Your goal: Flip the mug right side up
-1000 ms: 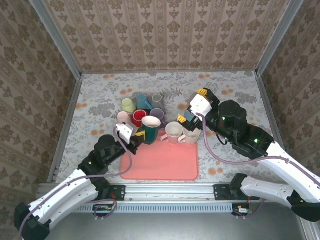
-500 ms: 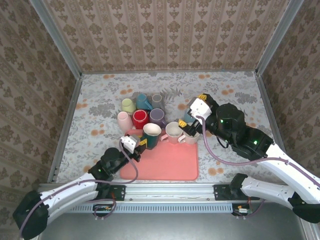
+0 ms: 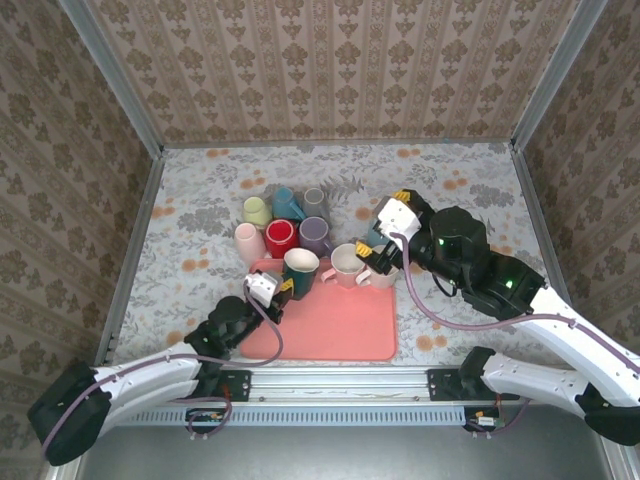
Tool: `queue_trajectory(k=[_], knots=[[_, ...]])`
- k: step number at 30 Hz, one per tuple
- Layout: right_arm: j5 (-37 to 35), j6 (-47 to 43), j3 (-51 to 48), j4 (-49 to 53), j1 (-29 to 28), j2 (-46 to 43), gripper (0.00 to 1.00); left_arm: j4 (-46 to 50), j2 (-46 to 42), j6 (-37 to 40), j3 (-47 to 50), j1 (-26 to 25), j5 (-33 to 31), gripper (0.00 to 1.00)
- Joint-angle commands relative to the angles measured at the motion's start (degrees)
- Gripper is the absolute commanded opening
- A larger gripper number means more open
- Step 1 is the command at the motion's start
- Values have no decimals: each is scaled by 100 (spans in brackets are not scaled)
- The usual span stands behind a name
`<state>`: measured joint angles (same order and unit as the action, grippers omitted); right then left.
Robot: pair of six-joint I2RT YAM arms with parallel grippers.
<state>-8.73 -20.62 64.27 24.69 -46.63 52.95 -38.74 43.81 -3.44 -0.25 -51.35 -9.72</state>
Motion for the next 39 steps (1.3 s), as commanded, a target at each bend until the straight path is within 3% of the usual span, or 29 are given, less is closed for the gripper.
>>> queue_trajectory(k=[1,5,9,17,23,27,32,39], knots=[[134,-5,77,75,15,18,100,-382,-50,-146,-108,-39,-201,0],[152,-55,115,136,23,97,100,-198,-4,-335,-82,-41,-465,0],[161,-91,133,157,23,126,100,-130,47,-378,-64,-55,-342,3],[153,-144,267,185,28,147,100,723,-371,-435,-156,-202,-700,30],[105,-196,362,220,31,111,100,1471,-1117,-472,-115,-475,-1150,39],[109,-210,402,230,32,84,100,2095,-1573,-624,-164,-506,-1333,37],[124,-214,447,256,32,84,100,2589,-1852,-851,-235,-495,-1650,22],[109,-267,497,309,35,59,100,3546,-1850,-1265,-662,-146,-1178,17]])
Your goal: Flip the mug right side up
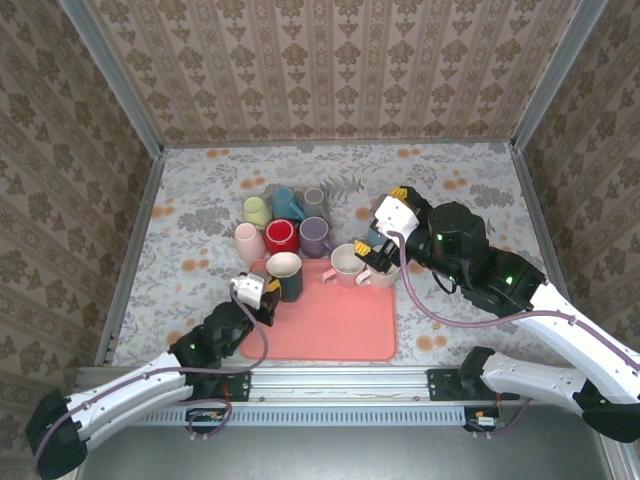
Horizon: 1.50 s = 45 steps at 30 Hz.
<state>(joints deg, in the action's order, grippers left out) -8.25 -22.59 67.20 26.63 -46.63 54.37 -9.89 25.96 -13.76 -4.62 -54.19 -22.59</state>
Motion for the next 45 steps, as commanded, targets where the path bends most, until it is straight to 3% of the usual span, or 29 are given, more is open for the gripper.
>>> queue_trajectory(k=[1,7,11,21,26,32,39,45], knots=[[60,-79,210,127,38,-90,100,756,-56,-278,-272,193,222,17],[60,-105,197,167,32,-136,100,1218,151,-503,-585,486,850,20],[62,-114,197,171,31,-154,100,1330,254,-551,-683,557,1100,33],[78,-159,311,252,36,-137,100,1939,452,-1008,-987,667,1327,26],[69,-175,329,290,36,-162,100,2441,526,-1102,-1211,702,1489,29],[60,-193,294,290,40,-206,100,2787,886,-1130,-1442,678,1688,41],[34,-224,278,303,38,-229,100,3206,945,-1323,-1561,708,1664,40],[27,-213,225,264,32,-264,100,3134,1256,-1180,-1661,751,1834,22]])
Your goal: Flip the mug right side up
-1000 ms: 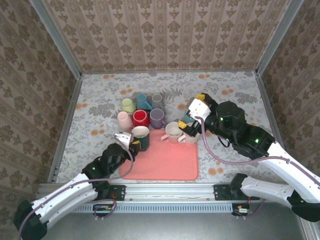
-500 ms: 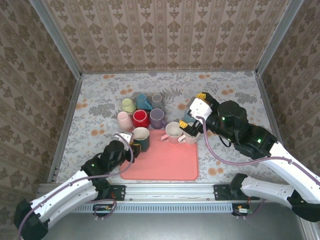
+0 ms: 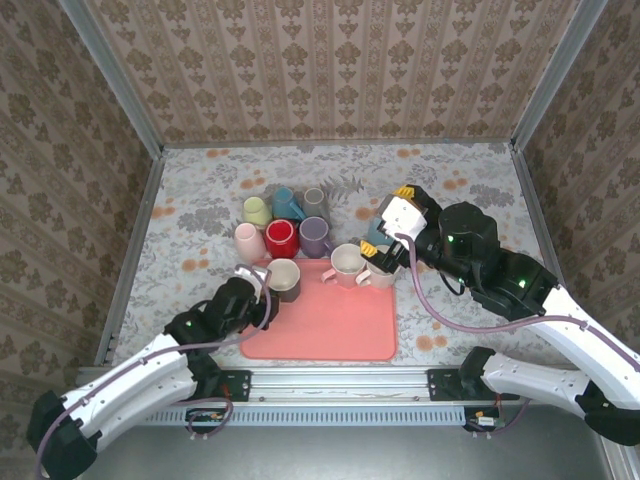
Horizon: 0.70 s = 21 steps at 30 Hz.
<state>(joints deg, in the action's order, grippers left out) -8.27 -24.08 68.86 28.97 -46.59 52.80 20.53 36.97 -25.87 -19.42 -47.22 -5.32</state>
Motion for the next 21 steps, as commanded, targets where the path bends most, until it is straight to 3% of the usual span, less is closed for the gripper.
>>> queue_trajectory(k=[1,5,21], knots=[[32,-62,53,30,28,-112,100,65,267,91,-230,47,135,20],[20,-27,57,3,27,-115,100,-87,643,309,-362,117,107,20],[1,-50,93,5,38,-182,100,-399,2405,1920,-1395,265,1164,15]])
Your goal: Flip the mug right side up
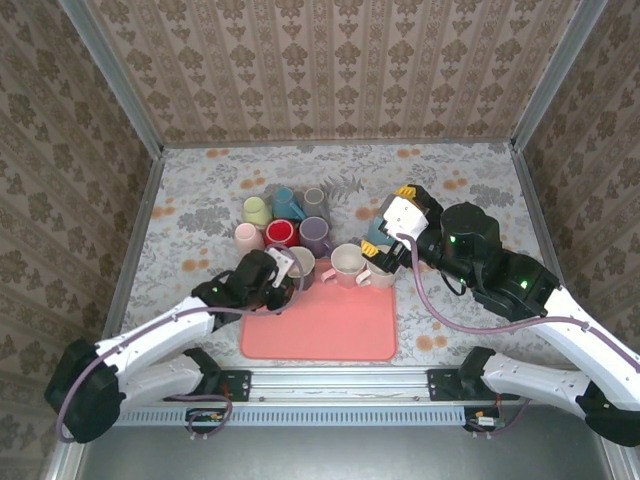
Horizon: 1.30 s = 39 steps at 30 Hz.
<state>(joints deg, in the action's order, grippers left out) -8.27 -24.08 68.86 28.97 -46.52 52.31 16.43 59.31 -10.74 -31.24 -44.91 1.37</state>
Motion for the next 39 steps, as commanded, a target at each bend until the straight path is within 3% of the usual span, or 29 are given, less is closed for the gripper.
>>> queue_trajectory(k=[1,10,16,21,24,28,35,39], knots=[[1,-53,92,3,25,-142,100,-3,267,447,-275,35,581,15],[-16,-97,40,8,29,-169,100,-43,681,637,-593,243,1108,16],[-16,-97,16,-23,33,-123,100,-162,892,699,-610,223,1036,22],[-32,-106,-21,-67,34,-107,100,-174,907,763,-585,80,761,40],[-52,-124,-12,-67,38,-99,100,-115,716,726,-536,36,424,51],[-52,-116,20,-63,32,-81,100,-69,365,653,-423,84,208,57],[130,-9,144,57,34,-27,100,344,-627,650,-404,113,357,58],[259,235,339,96,37,88,100,575,-1520,323,-461,146,-221,52]])
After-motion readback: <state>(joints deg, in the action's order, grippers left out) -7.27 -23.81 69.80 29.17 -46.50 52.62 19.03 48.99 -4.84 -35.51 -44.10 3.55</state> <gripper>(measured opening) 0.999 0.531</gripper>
